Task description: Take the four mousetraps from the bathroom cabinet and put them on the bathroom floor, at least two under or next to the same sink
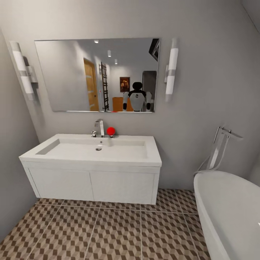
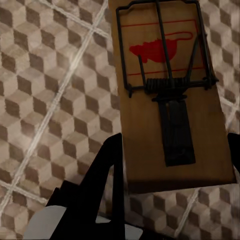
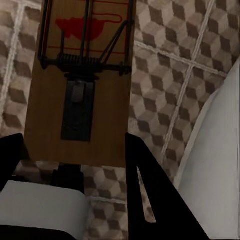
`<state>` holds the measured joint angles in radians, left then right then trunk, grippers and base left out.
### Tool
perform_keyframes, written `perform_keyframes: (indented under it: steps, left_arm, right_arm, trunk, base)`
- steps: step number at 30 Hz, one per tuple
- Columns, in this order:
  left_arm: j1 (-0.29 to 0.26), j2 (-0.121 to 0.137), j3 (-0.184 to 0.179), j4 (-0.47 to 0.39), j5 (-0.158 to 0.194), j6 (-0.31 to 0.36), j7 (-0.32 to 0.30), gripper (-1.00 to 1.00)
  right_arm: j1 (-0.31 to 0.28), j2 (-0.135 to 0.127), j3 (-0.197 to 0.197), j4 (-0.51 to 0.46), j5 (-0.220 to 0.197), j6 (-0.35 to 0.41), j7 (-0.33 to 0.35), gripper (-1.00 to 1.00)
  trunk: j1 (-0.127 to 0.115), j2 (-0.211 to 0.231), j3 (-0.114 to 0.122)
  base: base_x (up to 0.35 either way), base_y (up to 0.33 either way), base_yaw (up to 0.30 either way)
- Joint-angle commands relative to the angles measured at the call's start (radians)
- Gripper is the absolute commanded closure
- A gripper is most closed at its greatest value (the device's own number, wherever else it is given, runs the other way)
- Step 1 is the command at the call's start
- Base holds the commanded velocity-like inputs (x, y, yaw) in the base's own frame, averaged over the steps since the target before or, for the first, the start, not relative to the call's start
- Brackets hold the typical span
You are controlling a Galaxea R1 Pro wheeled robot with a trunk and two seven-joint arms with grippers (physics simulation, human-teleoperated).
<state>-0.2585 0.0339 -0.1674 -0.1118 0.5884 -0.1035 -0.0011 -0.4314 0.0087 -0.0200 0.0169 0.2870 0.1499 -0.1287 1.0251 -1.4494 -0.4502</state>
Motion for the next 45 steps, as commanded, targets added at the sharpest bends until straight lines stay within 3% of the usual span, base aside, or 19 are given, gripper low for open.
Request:
perform_keyframes:
  steps: [1,3,8,13,14,20,33,45]
  left_arm:
    - [-0.001,-0.002,-0.009,-0.026,-0.014,0.015,0.002,1.00]
    - [-0.012,-0.008,-0.014,-0.135,-0.083,0.135,0.009,1.00]
    - [-0.038,-0.026,-0.017,-0.263,-0.145,0.332,0.024,1.00]
    - [-0.050,-0.053,-0.019,-0.304,-0.190,0.377,0.028,1.00]
    - [-0.051,-0.057,-0.019,-0.317,-0.212,0.381,0.028,1.00]
    - [-0.053,-0.061,-0.019,-0.358,-0.276,0.381,0.030,1.00]
    - [-0.053,-0.062,-0.019,-0.404,-0.292,0.393,0.036,1.00]
    - [-0.053,-0.046,-0.014,-0.401,-0.292,0.386,0.036,1.00]
  right_arm:
    - [-0.001,-0.010,-0.010,-0.003,-0.008,0.002,-0.003,1.00]
    - [-0.001,-0.050,-0.027,-0.037,-0.055,0.008,-0.002,1.00]
    - [-0.001,-0.088,-0.039,-0.111,-0.138,0.015,0.000,1.00]
    - [-0.001,-0.095,-0.042,-0.131,-0.171,0.014,0.000,1.00]
    - [-0.001,-0.095,-0.042,-0.136,-0.175,0.015,0.000,1.00]
    - [-0.001,-0.096,-0.043,-0.147,-0.182,0.015,-0.006,1.00]
    - [-0.001,-0.094,-0.044,-0.172,-0.183,0.019,-0.006,1.00]
    - [-0.001,-0.085,-0.043,-0.175,-0.183,0.018,-0.002,1.00]
  trunk:
    - [0.000,-0.001,-0.001]
    - [0.000,-0.001,-0.001]
    - [0.000,-0.001,-0.001]
    - [0.000,-0.001,-0.001]
    - [0.000,-0.001,-0.001]
    - [0.000,-0.001,-0.001]
    - [0.000,-0.001,-0.001]
    - [0.046,-0.085,-0.039]
  base:
    - [0.000,0.000,0.000]
    - [0.000,0.000,0.000]
    - [0.000,0.000,0.000]
    - [0.000,0.000,0.000]
    - [0.000,0.000,0.000]
    - [0.000,0.000,0.000]
    - [0.000,0.000,0.000]
    - [0.000,0.000,0.000]
